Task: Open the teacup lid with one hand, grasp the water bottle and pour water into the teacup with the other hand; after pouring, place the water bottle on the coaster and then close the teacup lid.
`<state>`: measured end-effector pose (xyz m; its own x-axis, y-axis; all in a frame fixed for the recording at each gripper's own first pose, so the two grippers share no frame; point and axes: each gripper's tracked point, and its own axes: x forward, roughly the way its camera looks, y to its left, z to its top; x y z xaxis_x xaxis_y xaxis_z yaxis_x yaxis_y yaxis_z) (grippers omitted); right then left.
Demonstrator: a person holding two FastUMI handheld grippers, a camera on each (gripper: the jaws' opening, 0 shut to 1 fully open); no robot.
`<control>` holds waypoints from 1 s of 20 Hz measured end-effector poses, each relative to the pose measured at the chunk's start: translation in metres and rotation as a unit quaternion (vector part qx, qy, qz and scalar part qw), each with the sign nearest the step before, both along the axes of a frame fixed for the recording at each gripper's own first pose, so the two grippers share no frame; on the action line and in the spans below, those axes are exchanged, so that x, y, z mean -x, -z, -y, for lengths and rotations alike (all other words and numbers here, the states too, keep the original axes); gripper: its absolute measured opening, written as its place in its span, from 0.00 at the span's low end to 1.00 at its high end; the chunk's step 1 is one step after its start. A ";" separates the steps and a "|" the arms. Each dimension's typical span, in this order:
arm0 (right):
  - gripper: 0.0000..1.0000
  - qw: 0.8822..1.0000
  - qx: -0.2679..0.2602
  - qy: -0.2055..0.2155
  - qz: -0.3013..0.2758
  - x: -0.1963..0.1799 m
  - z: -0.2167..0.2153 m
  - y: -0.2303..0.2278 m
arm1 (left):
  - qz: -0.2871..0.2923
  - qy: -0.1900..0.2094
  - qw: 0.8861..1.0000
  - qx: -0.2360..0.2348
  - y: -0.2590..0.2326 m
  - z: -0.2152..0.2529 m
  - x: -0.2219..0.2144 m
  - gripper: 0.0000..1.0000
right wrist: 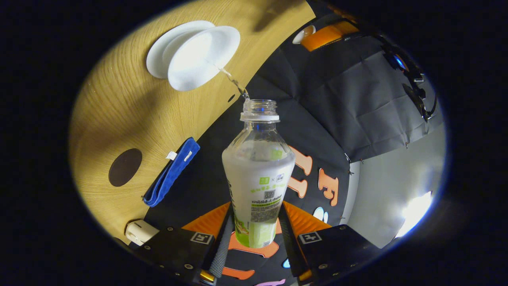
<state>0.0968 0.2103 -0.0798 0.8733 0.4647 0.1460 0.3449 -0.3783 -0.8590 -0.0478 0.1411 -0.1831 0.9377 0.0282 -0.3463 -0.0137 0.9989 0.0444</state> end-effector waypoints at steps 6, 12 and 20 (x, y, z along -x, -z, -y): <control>0.64 1.000 0.002 -0.006 -0.007 0.000 -0.006 0.011 | -0.002 0.003 1.000 -0.001 0.001 0.000 0.000 0.33; 0.64 0.984 -0.097 0.021 -0.148 0.004 0.003 0.066 | -0.003 0.012 1.000 -0.003 0.000 0.010 -0.002 0.33; 0.65 0.859 -0.358 0.040 -0.365 0.008 0.008 0.082 | -0.019 0.026 0.999 0.008 0.010 0.029 -0.004 0.31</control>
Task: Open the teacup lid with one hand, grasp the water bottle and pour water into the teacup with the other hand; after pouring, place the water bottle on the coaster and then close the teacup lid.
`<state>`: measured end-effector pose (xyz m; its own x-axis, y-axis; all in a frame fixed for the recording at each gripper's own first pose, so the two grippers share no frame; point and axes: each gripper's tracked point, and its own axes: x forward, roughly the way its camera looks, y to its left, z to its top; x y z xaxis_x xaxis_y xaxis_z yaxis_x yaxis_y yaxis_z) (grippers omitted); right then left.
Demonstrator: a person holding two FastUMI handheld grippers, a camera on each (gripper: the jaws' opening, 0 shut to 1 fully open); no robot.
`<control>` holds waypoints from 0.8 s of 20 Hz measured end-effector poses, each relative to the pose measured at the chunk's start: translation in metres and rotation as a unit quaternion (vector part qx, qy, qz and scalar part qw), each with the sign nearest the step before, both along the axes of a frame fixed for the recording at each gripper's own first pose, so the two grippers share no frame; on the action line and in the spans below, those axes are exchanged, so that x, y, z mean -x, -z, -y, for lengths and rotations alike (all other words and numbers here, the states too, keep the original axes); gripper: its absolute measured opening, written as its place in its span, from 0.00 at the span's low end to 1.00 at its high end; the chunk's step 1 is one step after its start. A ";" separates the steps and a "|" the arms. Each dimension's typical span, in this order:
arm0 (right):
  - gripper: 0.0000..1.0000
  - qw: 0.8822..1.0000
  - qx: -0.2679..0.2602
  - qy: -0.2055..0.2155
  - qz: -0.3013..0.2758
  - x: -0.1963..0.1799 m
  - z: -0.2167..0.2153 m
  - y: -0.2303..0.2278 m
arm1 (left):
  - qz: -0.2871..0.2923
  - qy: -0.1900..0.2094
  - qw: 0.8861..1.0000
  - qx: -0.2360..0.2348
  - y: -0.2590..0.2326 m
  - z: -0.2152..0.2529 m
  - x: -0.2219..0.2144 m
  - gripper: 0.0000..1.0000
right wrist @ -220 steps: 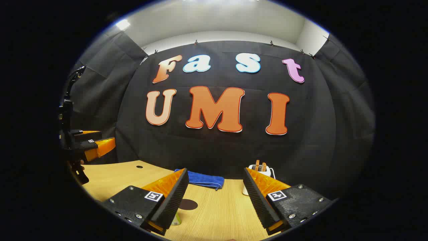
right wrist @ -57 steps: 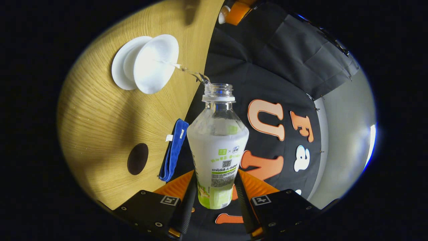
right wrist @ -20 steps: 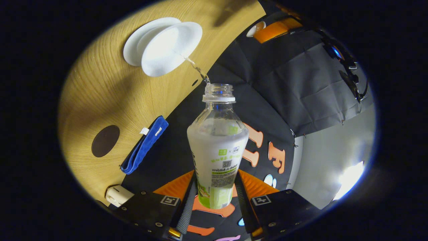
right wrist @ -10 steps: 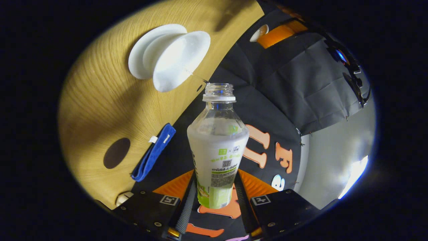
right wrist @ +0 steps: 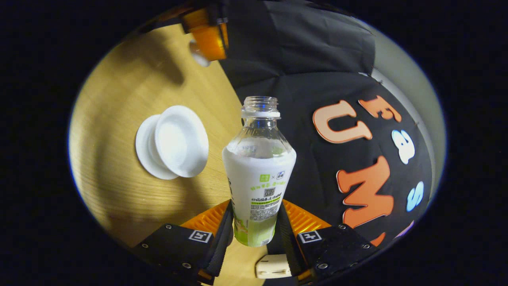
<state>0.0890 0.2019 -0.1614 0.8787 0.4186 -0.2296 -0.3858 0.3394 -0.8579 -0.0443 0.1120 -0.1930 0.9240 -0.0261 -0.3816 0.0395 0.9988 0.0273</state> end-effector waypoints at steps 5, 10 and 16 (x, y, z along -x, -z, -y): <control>0.65 0.981 -0.170 0.073 -0.055 -0.032 0.031 -0.034 | 0.008 0.015 1.000 0.006 -0.007 0.019 -0.003 0.31; 0.65 0.939 -0.303 0.130 -0.102 -0.061 0.075 -0.038 | 0.014 0.022 1.000 0.004 -0.013 0.031 -0.006 0.34; 0.65 0.874 -0.421 0.146 -0.196 -0.067 0.078 -0.009 | 0.009 0.031 0.999 0.012 -0.010 0.049 -0.006 0.32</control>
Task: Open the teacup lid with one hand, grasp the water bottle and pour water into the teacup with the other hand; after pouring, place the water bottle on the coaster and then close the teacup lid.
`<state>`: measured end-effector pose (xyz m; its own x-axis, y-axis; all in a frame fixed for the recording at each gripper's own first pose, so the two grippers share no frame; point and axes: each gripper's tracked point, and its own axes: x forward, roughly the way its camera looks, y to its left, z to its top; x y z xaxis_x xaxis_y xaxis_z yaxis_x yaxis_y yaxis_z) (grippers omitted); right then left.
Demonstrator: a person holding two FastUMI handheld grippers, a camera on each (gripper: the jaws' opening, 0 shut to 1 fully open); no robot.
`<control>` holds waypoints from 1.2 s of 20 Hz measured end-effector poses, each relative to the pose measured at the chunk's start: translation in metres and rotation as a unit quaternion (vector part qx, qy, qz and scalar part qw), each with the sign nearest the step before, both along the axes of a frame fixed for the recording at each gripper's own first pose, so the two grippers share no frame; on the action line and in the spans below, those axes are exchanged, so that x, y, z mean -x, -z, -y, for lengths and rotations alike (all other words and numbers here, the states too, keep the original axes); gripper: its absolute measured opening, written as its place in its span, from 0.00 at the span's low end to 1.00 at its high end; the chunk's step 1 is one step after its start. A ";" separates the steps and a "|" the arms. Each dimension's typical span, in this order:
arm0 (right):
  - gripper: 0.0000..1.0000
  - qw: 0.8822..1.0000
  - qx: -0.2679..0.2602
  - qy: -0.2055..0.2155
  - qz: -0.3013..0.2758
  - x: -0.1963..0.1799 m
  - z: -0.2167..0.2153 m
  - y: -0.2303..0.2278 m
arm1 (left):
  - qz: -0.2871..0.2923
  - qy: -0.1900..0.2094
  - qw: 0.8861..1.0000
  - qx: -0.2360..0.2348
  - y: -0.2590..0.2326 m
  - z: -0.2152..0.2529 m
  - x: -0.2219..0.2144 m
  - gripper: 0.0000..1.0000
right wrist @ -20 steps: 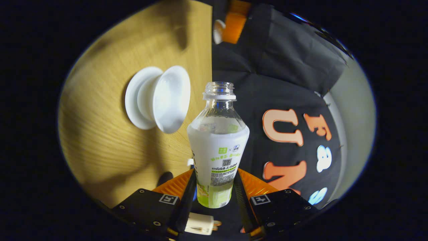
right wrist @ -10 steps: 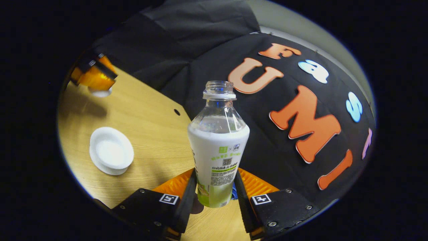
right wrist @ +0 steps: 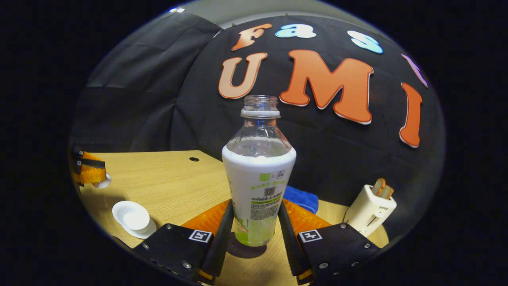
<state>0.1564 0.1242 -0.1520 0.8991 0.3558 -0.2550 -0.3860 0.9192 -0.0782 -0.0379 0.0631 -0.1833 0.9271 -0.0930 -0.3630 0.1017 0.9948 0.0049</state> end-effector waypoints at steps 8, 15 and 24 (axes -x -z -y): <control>0.65 0.997 -0.030 0.011 -0.074 -0.012 -0.001 0.053 | -0.007 0.004 1.000 0.012 0.003 0.013 0.000 0.32; 0.65 0.994 -0.040 0.009 -0.105 -0.009 -0.008 0.069 | -0.003 0.010 1.000 0.020 -0.003 0.027 -0.006 0.32; 0.90 0.993 -0.061 0.006 -0.100 0.002 -0.001 0.060 | 0.021 0.035 0.998 0.049 -0.023 0.066 -0.025 0.31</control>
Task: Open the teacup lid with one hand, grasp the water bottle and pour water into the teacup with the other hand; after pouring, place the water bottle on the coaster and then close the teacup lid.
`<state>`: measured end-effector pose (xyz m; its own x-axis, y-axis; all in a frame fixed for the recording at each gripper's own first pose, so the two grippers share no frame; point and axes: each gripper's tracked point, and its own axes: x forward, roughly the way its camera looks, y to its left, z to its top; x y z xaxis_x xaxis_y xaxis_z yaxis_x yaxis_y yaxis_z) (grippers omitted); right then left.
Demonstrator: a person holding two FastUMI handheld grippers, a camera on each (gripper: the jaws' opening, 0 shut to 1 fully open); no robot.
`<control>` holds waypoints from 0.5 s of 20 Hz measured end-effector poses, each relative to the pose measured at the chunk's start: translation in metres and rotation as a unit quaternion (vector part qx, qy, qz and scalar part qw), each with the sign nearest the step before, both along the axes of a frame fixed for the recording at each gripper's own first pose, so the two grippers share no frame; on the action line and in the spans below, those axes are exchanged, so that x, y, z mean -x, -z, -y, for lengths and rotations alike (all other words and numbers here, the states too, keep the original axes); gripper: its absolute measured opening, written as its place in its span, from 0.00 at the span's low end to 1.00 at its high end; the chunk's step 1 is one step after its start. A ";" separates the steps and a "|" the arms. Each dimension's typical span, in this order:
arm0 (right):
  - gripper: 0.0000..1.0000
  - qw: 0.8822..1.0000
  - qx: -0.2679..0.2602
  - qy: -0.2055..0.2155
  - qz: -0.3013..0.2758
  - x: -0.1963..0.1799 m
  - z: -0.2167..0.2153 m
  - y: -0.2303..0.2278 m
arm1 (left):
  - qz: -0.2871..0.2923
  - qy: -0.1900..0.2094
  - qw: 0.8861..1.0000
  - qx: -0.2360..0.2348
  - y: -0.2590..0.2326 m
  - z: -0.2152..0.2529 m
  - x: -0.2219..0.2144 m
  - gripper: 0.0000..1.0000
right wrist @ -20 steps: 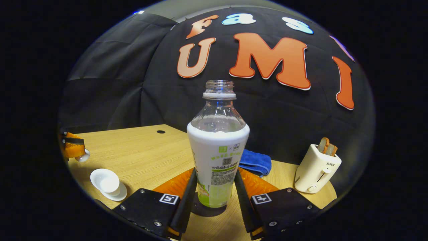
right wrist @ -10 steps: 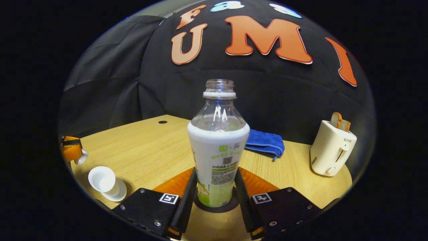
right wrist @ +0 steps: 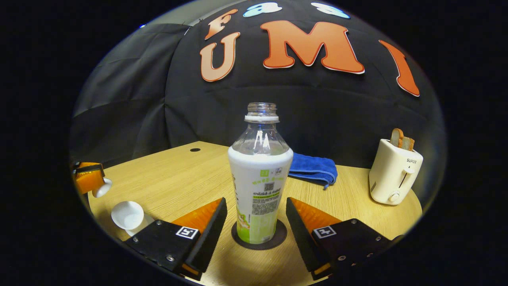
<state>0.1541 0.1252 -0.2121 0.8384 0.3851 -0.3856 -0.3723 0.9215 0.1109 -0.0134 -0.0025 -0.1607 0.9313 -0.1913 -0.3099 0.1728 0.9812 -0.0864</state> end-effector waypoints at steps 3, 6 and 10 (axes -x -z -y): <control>0.96 1.000 -0.001 0.005 0.015 0.010 0.011 -0.010 | -0.002 0.008 1.000 0.008 0.004 0.012 -0.005 0.32; 0.98 1.000 -0.001 0.016 0.026 0.020 0.026 -0.020 | -0.009 0.014 1.000 0.007 0.013 0.021 -0.010 0.32; 0.97 0.999 0.000 0.024 0.040 0.035 0.041 -0.029 | -0.019 0.028 0.999 0.004 0.025 0.037 -0.012 0.32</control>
<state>0.1192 0.0840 -0.1833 0.8835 0.3446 -0.3172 -0.3359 0.9382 0.0835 -0.0013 -0.0392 -0.1853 0.9068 -0.2460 -0.3422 0.2245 0.9691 -0.1020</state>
